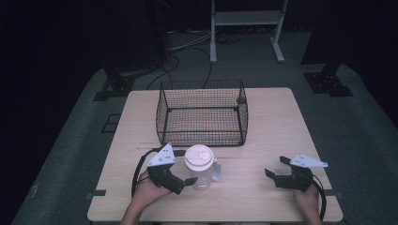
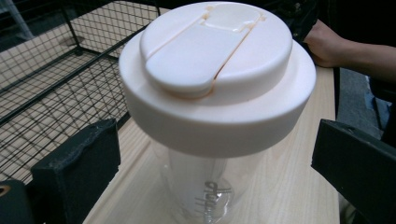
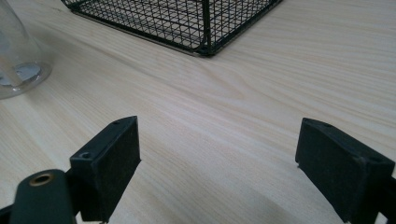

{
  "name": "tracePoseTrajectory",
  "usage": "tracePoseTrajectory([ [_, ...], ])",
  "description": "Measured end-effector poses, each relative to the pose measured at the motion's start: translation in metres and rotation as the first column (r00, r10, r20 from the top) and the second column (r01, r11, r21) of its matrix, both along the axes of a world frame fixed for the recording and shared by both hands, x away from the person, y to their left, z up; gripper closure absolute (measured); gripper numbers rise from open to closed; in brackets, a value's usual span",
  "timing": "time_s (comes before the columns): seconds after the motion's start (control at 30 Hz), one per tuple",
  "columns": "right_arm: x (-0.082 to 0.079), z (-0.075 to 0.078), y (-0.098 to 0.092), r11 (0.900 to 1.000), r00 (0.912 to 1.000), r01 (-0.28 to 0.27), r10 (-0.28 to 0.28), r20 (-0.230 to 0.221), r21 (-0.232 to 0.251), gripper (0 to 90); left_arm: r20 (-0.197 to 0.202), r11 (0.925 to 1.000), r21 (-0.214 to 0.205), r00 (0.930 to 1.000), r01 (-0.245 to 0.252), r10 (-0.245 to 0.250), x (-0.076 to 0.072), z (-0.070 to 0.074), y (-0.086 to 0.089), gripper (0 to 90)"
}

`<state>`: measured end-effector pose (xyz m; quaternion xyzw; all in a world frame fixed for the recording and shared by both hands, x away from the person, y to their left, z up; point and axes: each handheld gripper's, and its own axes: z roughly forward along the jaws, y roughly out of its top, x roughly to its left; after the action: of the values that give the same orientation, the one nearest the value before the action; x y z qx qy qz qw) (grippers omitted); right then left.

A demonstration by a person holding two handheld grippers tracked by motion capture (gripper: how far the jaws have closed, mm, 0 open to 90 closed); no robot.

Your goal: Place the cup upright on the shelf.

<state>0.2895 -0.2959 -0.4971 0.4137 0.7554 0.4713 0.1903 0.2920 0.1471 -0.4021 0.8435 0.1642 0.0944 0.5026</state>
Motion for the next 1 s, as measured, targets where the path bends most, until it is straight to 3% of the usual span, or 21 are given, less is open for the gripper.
tracePoseTrajectory([
  [1.0,-0.001,0.0,0.001,0.9997,0.9997,-0.023,0.023,0.009,0.006,12.9,-0.047,0.9965,0.06,0.9973,0.059,-0.056,0.021,0.006,-0.033,0.0],
])
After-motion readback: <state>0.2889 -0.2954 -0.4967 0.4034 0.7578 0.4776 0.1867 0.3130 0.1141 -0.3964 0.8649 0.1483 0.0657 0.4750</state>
